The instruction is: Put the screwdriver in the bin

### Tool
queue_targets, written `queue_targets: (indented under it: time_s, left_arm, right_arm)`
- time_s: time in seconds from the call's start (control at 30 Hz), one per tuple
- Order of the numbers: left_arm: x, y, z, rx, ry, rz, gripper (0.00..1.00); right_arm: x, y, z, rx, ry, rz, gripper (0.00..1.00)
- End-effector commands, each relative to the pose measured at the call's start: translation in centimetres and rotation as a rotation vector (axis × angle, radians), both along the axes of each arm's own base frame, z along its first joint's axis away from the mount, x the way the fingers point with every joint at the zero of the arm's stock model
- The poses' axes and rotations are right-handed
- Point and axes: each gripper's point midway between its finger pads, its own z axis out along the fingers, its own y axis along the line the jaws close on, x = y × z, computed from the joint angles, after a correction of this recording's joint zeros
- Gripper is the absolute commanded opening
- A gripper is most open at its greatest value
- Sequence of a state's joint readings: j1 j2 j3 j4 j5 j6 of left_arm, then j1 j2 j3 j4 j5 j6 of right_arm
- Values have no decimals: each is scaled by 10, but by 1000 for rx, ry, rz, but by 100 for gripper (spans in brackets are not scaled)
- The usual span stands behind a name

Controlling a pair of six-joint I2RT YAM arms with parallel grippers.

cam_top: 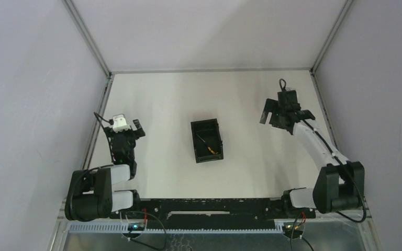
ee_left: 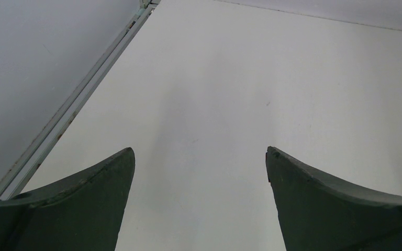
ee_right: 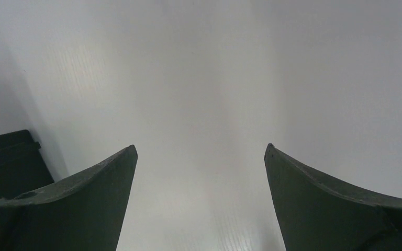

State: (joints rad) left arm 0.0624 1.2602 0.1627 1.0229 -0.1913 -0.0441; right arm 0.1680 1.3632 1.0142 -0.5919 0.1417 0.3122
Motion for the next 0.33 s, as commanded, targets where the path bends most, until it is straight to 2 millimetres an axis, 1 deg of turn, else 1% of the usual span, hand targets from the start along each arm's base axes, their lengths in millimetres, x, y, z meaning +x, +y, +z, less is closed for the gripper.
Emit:
queue_targets:
  time_s: [0.0,0.07,0.2,0.3]
  left_arm:
    - [8,3,21,11,-62,8,100]
    - [8,3,21,13,-62,9,100]
    - [8,2,21,12,-63,7,100]
    - [8,3,21,13,-62,8,100]
  right_arm:
    - [14,-1,38,55,-216,21,100]
    - [13,-6,44,37,-255,5,100]
    - [9,-14,47,2,-270,-16,99]
    - [7,-11,50,16,-277,-6,100]
